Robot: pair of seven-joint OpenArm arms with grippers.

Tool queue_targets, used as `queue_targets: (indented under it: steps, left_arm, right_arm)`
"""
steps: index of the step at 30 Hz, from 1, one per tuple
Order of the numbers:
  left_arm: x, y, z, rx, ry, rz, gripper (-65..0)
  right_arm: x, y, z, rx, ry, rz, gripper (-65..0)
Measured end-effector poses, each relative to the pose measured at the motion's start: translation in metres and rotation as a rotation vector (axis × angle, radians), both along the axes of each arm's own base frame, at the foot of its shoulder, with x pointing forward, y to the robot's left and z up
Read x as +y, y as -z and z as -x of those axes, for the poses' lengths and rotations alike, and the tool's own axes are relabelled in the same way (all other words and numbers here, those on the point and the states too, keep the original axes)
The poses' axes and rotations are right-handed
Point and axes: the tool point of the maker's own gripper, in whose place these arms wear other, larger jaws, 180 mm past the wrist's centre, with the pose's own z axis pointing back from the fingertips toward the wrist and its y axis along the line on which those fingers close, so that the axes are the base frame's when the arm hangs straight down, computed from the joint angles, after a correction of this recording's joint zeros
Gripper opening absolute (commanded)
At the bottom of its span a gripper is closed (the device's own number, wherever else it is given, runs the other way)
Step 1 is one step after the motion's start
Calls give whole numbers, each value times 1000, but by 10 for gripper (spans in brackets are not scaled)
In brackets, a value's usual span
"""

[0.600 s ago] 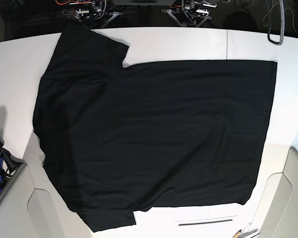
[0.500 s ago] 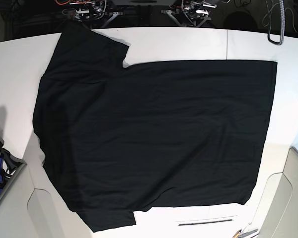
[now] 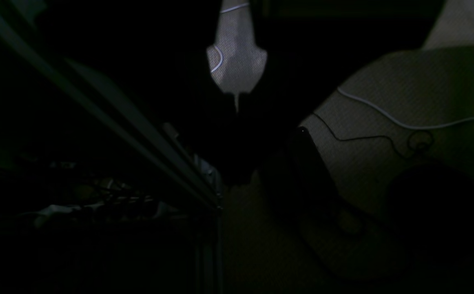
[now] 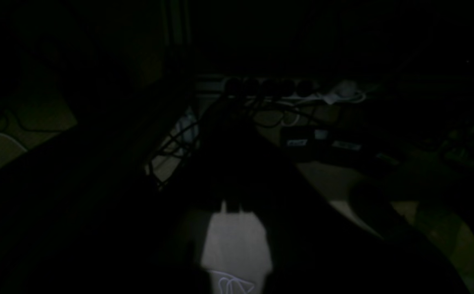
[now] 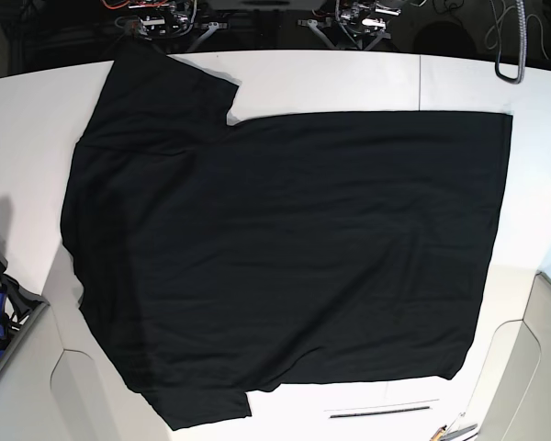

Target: Fold the T-shirt properly

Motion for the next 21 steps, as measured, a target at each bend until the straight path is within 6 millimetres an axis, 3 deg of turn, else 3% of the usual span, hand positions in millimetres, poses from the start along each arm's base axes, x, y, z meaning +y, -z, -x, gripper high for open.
queue_targets:
  steps: [16, 21]
  left_arm:
    - [0, 0, 0, 0, 0, 0, -650]
    - [0, -4, -11, -62, -5, 4, -650]
  right_arm:
    - [0, 0, -1, -2, 0, -1, -650]
    - [1, -2, -7, -19, 0, -4, -650]
